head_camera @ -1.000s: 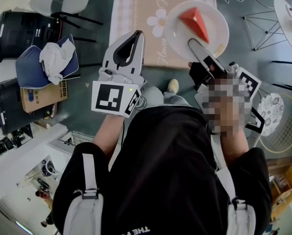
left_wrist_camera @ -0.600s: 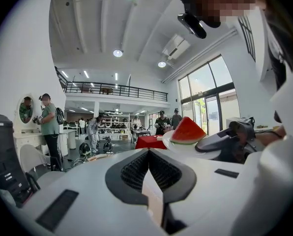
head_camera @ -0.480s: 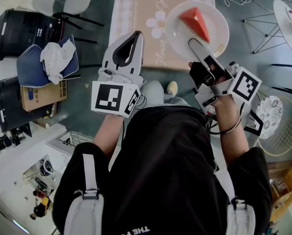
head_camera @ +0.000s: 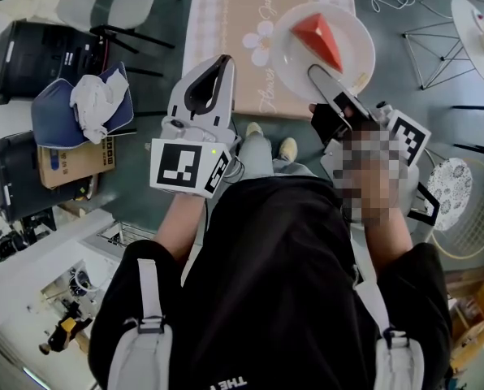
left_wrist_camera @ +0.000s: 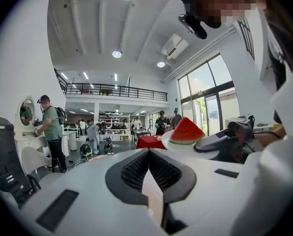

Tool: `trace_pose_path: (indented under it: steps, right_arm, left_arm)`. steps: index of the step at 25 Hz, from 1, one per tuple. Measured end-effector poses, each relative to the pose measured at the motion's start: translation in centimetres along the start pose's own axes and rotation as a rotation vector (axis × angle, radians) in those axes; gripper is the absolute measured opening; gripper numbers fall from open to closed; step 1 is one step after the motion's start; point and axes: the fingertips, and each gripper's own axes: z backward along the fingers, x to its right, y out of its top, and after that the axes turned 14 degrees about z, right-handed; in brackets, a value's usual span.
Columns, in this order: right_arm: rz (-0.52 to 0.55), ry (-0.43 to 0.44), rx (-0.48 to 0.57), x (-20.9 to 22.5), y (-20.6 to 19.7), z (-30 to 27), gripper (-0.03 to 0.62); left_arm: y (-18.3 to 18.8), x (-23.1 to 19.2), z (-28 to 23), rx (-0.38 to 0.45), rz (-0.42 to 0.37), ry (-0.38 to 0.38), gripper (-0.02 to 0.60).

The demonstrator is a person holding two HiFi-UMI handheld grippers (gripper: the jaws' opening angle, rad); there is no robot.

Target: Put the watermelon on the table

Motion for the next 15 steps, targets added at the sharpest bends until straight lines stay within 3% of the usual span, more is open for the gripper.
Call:
trace_pose_path:
  steps: [15]
  right_arm:
    - [0.014, -0.004, 0.006, 0.7, -0.4, -0.3, 0.029]
  left_arm:
    - [-1.1, 0.0, -0.6, -0.009, 0.005, -0.025, 0.011]
